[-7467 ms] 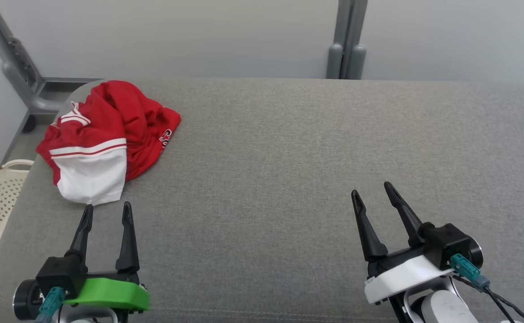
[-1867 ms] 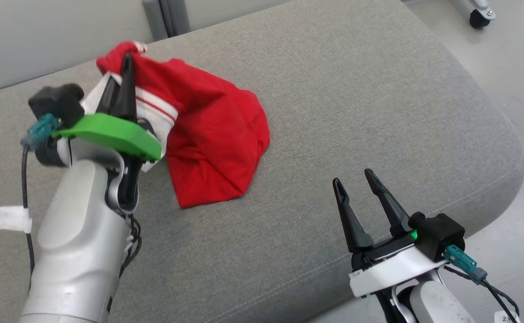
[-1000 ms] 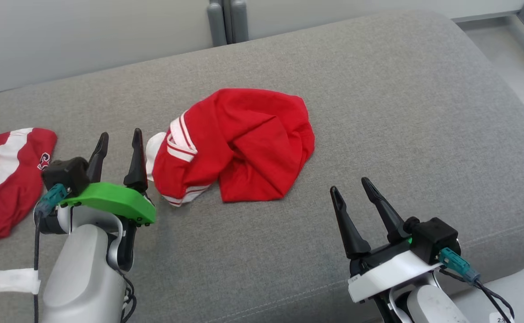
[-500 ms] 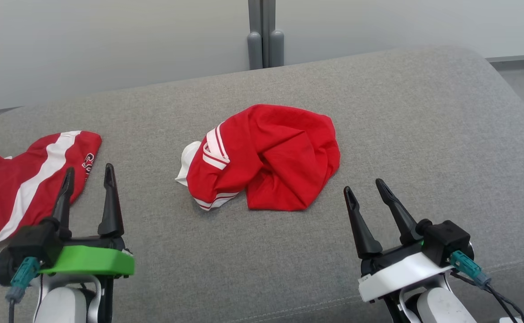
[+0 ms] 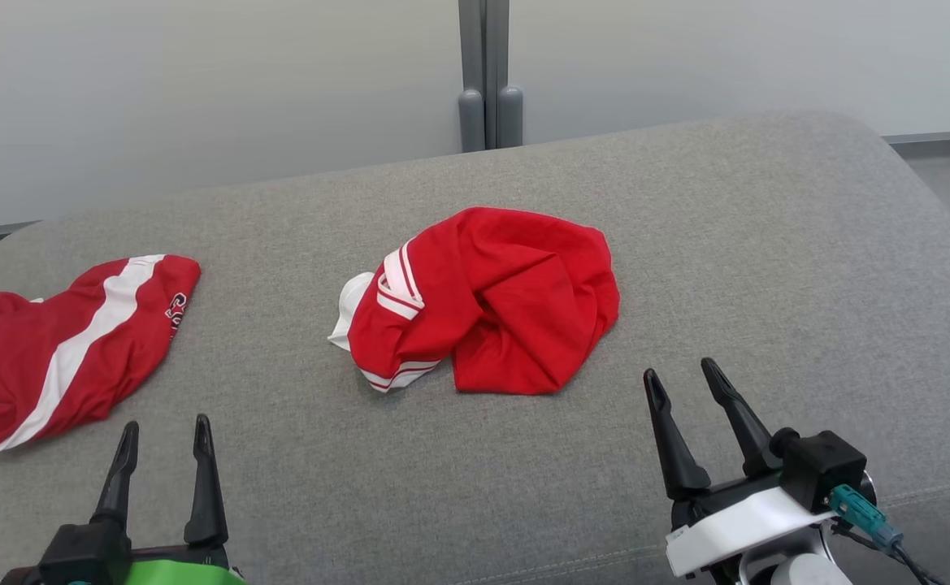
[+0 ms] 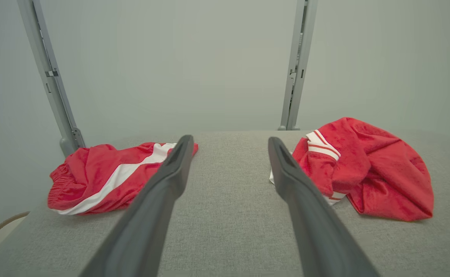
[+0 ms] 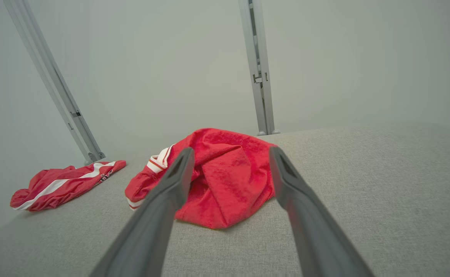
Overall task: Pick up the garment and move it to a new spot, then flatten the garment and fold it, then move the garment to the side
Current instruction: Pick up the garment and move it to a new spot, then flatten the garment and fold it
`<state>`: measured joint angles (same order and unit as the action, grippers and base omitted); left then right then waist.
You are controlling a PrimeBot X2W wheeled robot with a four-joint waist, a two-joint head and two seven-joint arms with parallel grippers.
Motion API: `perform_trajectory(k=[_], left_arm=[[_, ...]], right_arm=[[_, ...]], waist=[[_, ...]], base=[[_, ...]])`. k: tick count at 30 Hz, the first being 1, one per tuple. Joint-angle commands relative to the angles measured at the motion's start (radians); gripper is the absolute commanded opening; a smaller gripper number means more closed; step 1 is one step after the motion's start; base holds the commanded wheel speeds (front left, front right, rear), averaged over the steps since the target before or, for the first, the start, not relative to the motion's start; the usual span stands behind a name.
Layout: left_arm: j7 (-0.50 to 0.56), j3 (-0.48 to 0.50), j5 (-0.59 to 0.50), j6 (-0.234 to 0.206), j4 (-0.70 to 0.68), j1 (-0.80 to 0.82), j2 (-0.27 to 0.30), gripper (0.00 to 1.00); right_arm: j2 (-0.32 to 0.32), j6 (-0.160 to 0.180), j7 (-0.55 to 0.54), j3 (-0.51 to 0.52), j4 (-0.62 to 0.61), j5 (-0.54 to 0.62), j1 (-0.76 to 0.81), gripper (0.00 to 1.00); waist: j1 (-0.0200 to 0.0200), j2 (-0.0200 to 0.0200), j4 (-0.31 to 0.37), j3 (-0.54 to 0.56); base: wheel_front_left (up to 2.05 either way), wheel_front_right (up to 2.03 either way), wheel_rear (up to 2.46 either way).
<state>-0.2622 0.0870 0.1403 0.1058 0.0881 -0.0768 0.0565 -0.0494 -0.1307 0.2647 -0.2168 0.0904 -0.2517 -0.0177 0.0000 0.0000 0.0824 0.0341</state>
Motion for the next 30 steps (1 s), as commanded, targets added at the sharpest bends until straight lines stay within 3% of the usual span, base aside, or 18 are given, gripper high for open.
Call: perform_trajectory(k=[1,16,30], left_arm=[[-0.002,-0.004,-0.009,-0.003,0.0,-0.025,-0.002,1.0],[-0.002,-0.061,0.014,-0.034,0.033,-0.027,-0.006,1.0],[-0.002,-0.076,0.028,-0.033,0.033,-0.016,-0.006,1.0]], right_arm=[[-0.002,0.0,0.002,0.003,0.004,0.0,0.016,1.0],[-0.002,0.0,0.002,-0.001,0.023,-0.009,0.023,1.0],[-0.002,0.0,0.002,0.001,0.025,-0.016,0.024,1.0]], waist=[[0.0,0.0,-0.001,0.006],[0.0,0.0,-0.008,0.009],[0.0,0.0,-0.005,0.007]], base=[[0.0,0.0,0.0],[0.0,0.0,0.0],[0.0,0.0,0.0]])
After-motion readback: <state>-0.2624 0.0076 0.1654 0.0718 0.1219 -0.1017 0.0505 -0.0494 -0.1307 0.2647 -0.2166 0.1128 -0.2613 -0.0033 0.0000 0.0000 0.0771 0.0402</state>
